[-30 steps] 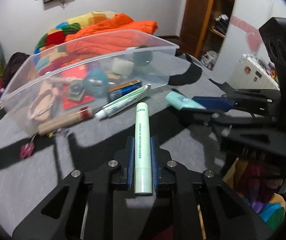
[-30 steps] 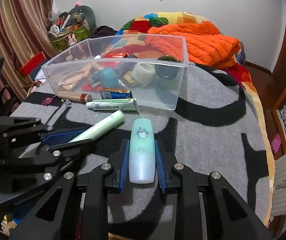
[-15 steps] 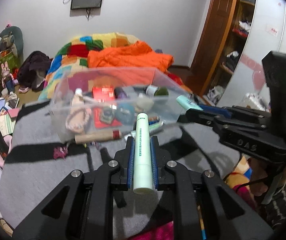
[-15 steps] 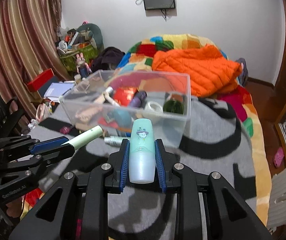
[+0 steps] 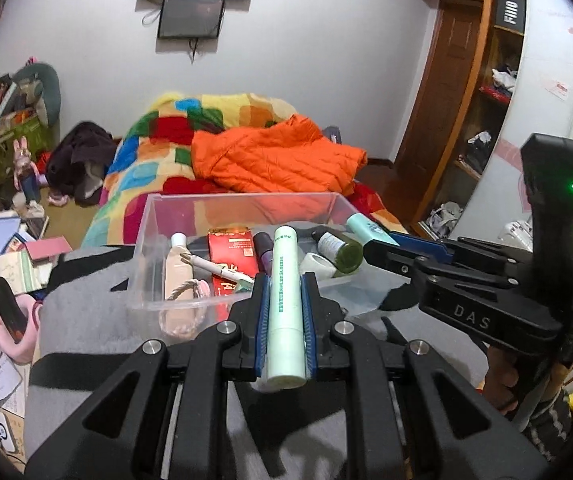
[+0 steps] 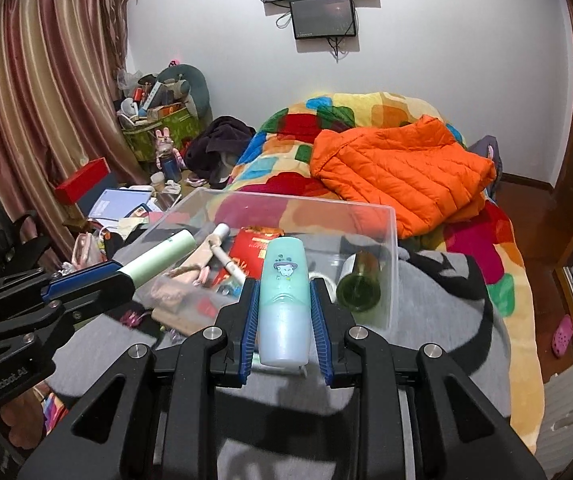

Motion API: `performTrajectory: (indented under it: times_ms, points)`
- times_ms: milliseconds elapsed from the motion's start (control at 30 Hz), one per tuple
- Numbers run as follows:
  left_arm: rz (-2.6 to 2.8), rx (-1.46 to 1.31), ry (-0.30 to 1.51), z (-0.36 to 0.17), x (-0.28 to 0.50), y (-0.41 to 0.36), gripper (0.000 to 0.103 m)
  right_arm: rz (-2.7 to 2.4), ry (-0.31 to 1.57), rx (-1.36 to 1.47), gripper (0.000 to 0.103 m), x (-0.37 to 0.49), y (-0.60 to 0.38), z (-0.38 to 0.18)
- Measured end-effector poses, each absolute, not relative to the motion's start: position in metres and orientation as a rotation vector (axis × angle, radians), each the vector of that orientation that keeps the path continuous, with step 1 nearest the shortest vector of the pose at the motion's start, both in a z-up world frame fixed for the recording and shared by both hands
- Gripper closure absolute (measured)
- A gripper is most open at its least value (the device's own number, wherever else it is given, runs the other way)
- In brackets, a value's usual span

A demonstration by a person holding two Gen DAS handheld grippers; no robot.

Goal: Organize objects
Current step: 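Carry the pale-green tube and mint bottle into the clear bin and open both tools, then grasp the pink keychain with the left tool while the right tool grasps the toothpaste tube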

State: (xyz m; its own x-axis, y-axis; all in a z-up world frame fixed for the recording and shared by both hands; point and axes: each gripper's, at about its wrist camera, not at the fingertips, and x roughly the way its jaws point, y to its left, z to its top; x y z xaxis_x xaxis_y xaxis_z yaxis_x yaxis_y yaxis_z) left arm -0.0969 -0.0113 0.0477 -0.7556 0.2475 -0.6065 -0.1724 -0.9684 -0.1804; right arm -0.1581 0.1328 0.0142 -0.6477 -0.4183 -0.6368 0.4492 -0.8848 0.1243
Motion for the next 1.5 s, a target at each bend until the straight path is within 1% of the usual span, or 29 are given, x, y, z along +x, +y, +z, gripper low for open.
performTrajectory:
  times_ms: [133, 533, 600, 667, 733, 767, 800, 833, 867, 900, 967, 1000, 1033, 1200, 1267, 1500]
  points:
    - [2.713, -1.042, -0.221, 0.037, -0.122, -0.018, 0.088, -2.477, 0.041, 1.002, 0.080, -0.175, 0.126, 0.003]
    - [2.712, -1.149, -0.193, 0.025, -0.164, -0.018, 0.088, -2.429, 0.038, 1.101, 0.080, -0.215, 0.103, -0.013]
    - [2.711, -1.141, -0.198, 0.026, -0.164, -0.018, 0.087, -2.420, 0.035, 1.128, 0.080, -0.219, 0.101, -0.016]
    - [2.721, -1.127, -0.180, 0.029, -0.161, -0.018, 0.085, -2.412, 0.022, 1.151, 0.080, -0.221, 0.100, -0.019]
    - [2.733, -1.102, -0.158, 0.032, -0.156, -0.017, 0.072, -2.404, 0.020, 1.156, 0.080, -0.220, 0.102, -0.020]
    - [2.740, -1.093, -0.149, 0.034, -0.154, -0.017, 0.069, -2.401, 0.023, 1.159, 0.077, -0.219, 0.102, -0.020]
    - [2.750, -1.080, -0.138, 0.036, -0.151, -0.018, 0.061, -2.401, 0.026, 1.157, 0.071, -0.217, 0.103, -0.019]
    - [2.764, -1.063, -0.130, 0.039, -0.147, -0.018, 0.054, -2.405, 0.027, 1.150, 0.067, -0.215, 0.104, -0.018]
    - [2.772, -1.042, -0.128, 0.042, -0.142, -0.019, 0.052, -2.412, 0.025, 1.139, 0.060, -0.213, 0.106, -0.016]
    - [2.776, -1.028, -0.127, 0.045, -0.138, -0.020, 0.048, -2.421, 0.023, 1.122, 0.055, -0.209, 0.109, -0.013]
    - [2.792, -1.010, -0.130, 0.050, -0.131, -0.024, 0.041, -2.421, 0.019, 1.104, 0.051, -0.203, 0.113, -0.008]
    - [2.807, -1.005, -0.132, 0.051, -0.127, -0.027, 0.033, -2.418, 0.016, 1.099, 0.050, -0.199, 0.115, -0.006]
    - [2.830, -0.996, -0.125, 0.052, -0.121, -0.030, 0.029, -2.413, 0.012, 1.094, 0.049, -0.196, 0.118, -0.004]
    - [2.855, -1.031, -0.088, 0.045, -0.102, -0.037, 0.023, -2.399, -0.010, 1.057, 0.041, -0.173, 0.134, 0.005]
    - [2.845, -1.073, -0.083, 0.037, -0.095, -0.041, 0.021, -2.407, -0.004, 1.051, 0.039, -0.166, 0.138, 0.005]
    - [2.789, -1.226, -0.030, 0.000, -0.084, -0.043, 0.020, -2.414, 0.063, 1.084, 0.039, -0.144, 0.147, -0.009]
